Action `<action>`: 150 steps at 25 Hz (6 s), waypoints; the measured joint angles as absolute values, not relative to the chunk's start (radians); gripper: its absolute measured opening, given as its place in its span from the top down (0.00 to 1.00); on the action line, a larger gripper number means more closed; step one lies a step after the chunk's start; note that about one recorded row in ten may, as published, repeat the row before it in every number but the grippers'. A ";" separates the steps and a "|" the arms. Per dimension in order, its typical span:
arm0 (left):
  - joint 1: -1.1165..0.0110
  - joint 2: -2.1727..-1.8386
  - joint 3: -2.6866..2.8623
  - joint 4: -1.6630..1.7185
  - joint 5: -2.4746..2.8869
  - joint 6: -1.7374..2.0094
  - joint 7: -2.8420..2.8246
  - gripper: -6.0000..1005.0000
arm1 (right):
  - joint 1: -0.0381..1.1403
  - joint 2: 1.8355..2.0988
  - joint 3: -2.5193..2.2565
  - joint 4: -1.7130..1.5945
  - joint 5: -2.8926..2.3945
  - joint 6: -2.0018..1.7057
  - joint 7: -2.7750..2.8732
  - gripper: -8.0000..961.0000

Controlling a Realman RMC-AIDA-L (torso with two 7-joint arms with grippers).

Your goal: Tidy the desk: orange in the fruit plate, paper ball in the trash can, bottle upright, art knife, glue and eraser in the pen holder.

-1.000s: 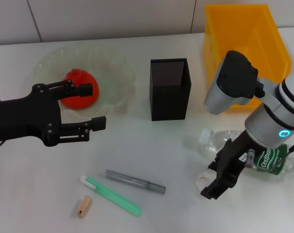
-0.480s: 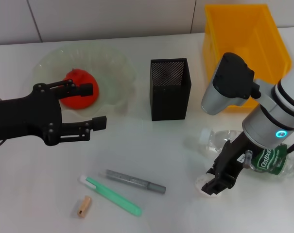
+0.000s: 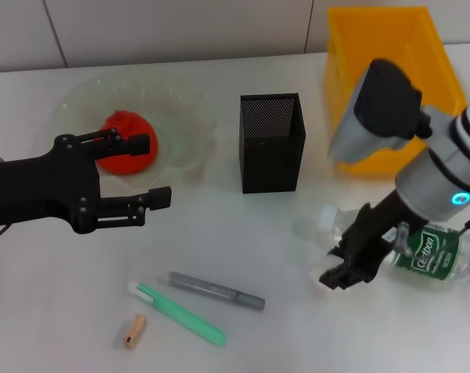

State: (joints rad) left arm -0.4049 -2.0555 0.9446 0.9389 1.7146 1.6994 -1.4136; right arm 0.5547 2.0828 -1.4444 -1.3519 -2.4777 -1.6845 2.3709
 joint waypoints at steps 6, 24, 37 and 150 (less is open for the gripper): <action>-0.406 -2.057 0.945 0.939 1.727 1.698 -1.413 0.20 | 0.508 2.081 -1.423 -1.555 -2.502 -1.736 2.411 0.62; -0.436 -2.062 0.975 0.909 1.742 1.672 -1.386 0.21 | 0.454 2.081 -1.192 -1.731 -2.807 -1.538 2.356 0.58; -0.442 -2.063 0.983 0.897 1.742 1.664 -1.374 0.21 | 0.491 2.078 -1.188 -1.513 -2.829 -1.216 2.277 0.55; -0.428 -2.069 0.998 0.894 1.784 1.652 -1.376 0.24 | 0.382 2.080 -1.155 -1.689 -2.584 -1.805 2.228 0.24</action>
